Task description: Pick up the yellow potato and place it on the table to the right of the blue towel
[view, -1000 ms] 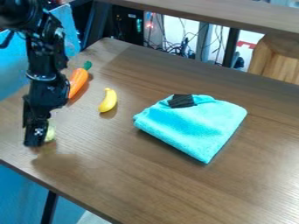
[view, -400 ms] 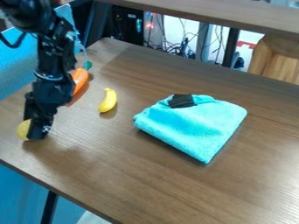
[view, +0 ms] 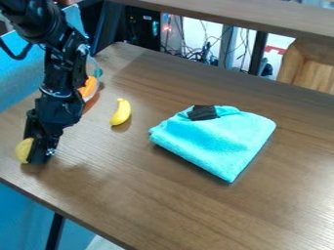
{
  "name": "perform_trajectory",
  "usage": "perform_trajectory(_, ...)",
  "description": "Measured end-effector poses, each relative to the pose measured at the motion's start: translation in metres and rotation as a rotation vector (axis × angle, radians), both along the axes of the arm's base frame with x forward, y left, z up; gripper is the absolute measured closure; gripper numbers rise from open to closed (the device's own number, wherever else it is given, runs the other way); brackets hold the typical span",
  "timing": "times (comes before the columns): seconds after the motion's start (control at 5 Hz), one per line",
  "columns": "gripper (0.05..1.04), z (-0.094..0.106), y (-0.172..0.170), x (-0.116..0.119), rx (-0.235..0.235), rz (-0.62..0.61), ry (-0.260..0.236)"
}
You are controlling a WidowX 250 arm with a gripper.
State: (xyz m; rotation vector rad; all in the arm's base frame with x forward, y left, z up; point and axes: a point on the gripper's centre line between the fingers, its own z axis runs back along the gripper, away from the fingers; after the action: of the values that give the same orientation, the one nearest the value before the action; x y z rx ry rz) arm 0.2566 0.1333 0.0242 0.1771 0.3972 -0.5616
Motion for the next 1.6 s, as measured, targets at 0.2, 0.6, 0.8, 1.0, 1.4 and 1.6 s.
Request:
perform_trajectory(0.2, 0.385, 0.046, -0.009, 0.001, 0.054, 0.175, -0.113)
perform_trajectory(0.6, 0.385, 0.106, -0.042, 0.005, 0.107, 0.666, -0.364)
perform_trajectory(0.8, 0.385, 0.112, -0.079, 0.008, 0.126, 0.844, -0.375)
perform_trajectory(1.0, 0.386, 0.11, -0.123, 0.015, 0.112, 0.937, -0.422)
perform_trajectory(1.4, 0.385, 0.098, -0.204, 0.026, 0.045, 0.935, -0.449)
perform_trajectory(1.6, 0.385, 0.088, -0.236, 0.04, 0.007, 0.928, -0.466)
